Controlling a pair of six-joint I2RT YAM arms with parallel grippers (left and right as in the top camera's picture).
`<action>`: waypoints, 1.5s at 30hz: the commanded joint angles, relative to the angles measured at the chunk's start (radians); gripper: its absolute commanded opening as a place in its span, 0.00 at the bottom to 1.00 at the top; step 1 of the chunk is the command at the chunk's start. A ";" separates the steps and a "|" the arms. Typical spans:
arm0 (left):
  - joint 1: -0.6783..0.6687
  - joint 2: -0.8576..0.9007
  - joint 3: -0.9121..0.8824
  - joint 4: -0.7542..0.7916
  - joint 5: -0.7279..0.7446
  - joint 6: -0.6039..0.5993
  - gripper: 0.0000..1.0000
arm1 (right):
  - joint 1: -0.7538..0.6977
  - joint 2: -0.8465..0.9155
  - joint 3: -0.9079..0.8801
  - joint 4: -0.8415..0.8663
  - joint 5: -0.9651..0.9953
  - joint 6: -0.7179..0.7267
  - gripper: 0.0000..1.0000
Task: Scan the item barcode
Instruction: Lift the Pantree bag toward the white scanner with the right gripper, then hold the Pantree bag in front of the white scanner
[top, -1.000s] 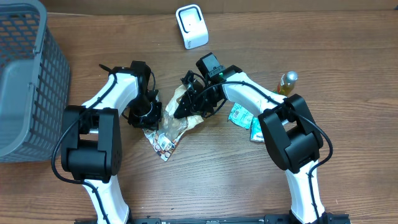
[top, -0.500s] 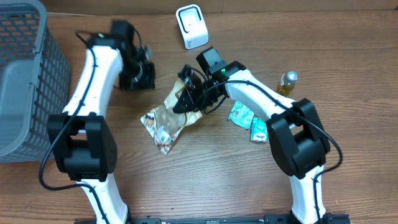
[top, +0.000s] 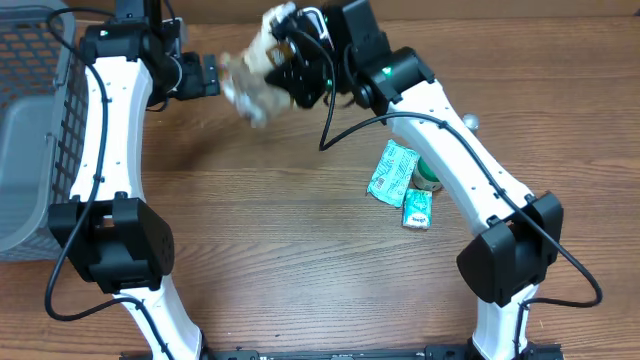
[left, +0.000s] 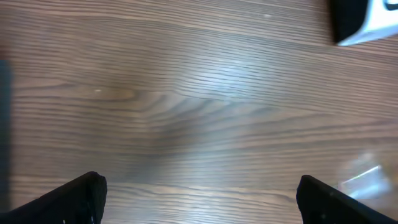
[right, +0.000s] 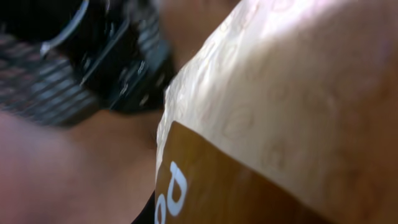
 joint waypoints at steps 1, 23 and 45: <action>-0.002 -0.013 0.008 0.001 -0.064 0.001 0.99 | 0.002 -0.028 0.021 0.050 0.178 -0.213 0.04; -0.003 -0.013 0.008 0.001 -0.064 0.001 1.00 | 0.003 0.255 0.020 0.584 0.607 -0.594 0.04; -0.003 -0.013 0.008 0.001 -0.064 0.001 0.99 | 0.005 0.367 0.018 0.577 0.557 -0.550 0.04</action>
